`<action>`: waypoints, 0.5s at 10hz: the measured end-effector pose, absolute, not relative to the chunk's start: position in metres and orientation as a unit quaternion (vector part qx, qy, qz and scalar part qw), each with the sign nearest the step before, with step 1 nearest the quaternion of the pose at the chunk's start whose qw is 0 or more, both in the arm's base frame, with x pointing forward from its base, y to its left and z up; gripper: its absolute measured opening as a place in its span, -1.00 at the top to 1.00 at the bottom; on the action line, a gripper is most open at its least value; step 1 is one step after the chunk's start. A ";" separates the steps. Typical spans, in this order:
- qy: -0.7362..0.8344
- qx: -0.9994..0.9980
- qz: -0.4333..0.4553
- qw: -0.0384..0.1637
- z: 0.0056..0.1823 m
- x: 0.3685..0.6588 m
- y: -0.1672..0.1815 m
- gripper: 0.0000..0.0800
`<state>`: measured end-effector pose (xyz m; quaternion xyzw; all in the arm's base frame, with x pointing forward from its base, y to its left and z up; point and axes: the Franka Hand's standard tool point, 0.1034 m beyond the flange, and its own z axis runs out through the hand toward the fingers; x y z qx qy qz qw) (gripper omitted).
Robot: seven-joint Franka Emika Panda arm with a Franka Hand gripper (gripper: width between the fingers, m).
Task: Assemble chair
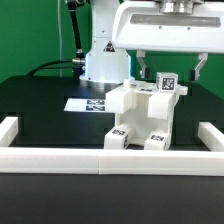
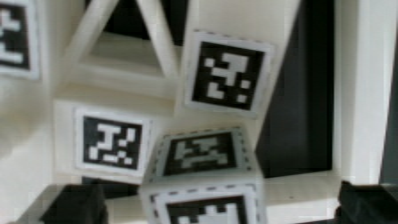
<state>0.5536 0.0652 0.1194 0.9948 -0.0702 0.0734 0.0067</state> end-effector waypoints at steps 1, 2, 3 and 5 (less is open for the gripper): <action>-0.031 0.997 0.073 0.010 0.119 0.554 0.063 -0.62; 0.006 0.997 0.073 0.013 0.119 0.554 0.062 -0.62; 0.017 0.997 0.072 0.014 0.119 0.554 0.061 -0.62; 0.015 0.997 0.072 0.014 0.119 0.554 0.061 -0.22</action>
Offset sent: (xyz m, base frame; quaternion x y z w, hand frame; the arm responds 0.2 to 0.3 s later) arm 0.0000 0.0000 0.0000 0.0000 0.0000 -0.0650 0.9979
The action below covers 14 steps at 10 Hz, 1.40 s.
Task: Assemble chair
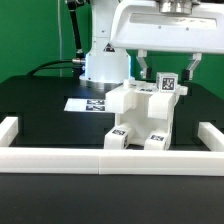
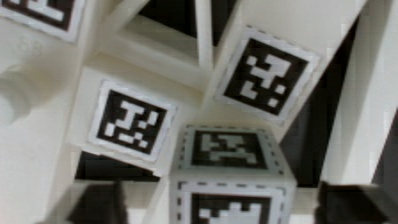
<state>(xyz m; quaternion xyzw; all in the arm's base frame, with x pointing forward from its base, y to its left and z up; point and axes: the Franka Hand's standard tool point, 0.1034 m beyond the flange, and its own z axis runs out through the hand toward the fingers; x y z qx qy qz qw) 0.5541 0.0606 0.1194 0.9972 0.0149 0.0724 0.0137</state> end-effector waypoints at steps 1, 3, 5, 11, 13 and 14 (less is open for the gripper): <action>0.014 0.997 0.072 0.014 0.119 0.554 0.061 0.12; -0.008 0.997 0.073 0.011 0.119 0.554 0.061 0.29; -0.080 0.994 0.074 0.006 0.120 0.554 0.061 0.29; -0.276 0.958 0.074 -0.010 0.120 0.555 0.061 0.29; -0.347 0.935 0.072 -0.019 0.120 0.555 0.062 0.29; -0.372 0.925 0.071 -0.021 0.120 0.555 0.062 0.29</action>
Offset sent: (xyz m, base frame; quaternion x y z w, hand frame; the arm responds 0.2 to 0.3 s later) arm 0.0000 0.0000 0.0000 0.0000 0.0000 0.1296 0.9916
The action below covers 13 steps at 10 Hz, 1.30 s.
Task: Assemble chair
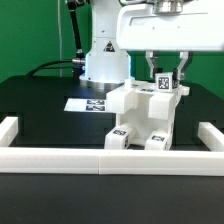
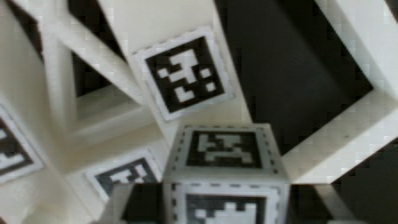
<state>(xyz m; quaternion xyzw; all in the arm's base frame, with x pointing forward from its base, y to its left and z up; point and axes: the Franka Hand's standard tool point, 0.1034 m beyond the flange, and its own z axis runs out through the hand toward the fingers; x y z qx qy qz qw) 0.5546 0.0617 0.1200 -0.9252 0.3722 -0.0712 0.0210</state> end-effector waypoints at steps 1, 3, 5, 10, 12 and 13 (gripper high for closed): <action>0.393 -0.917 -0.071 0.023 0.120 0.555 0.062 0.29; 0.468 -0.881 -0.067 0.032 0.120 0.555 0.063 0.29; 0.514 -0.855 -0.065 0.038 0.120 0.555 0.064 0.29; 0.570 -0.818 -0.061 0.044 0.120 0.554 0.065 0.29; 0.547 -0.834 -0.062 0.042 0.119 0.554 0.066 -0.17; 0.525 -0.848 -0.064 0.039 0.119 0.554 0.066 -0.54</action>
Offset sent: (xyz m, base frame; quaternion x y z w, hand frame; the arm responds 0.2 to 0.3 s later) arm 0.0000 0.0000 0.0000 0.0000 0.0000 0.1296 0.9916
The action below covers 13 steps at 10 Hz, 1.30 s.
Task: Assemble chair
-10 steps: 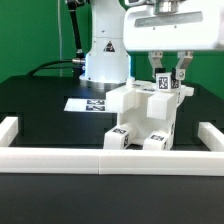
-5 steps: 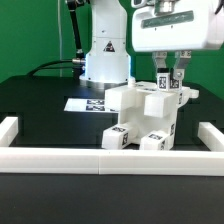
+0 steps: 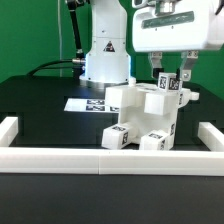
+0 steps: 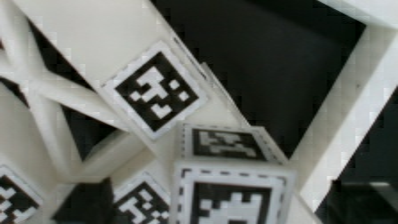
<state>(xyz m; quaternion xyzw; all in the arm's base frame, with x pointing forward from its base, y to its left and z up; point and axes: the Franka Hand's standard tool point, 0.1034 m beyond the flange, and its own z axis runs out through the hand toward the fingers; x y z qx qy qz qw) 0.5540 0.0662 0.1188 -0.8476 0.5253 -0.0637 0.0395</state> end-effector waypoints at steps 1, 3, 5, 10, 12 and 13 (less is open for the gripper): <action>0.480 -0.873 -0.073 0.038 0.120 0.556 0.065 -0.60; 0.387 -0.918 -0.082 0.031 0.120 0.558 0.065 -0.62; 0.310 -0.947 -0.085 0.025 0.121 0.559 0.066 -0.62; 0.116 -0.989 -0.094 0.000 0.122 0.561 0.064 -0.62; 0.032 -0.995 -0.094 -0.008 0.123 0.561 0.061 -0.62; -0.013 -0.995 -0.093 -0.013 0.122 0.562 0.058 -0.62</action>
Offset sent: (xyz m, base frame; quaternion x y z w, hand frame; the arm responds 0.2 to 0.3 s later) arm 0.0049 0.0077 0.0050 0.0096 0.0003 -0.2029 0.9791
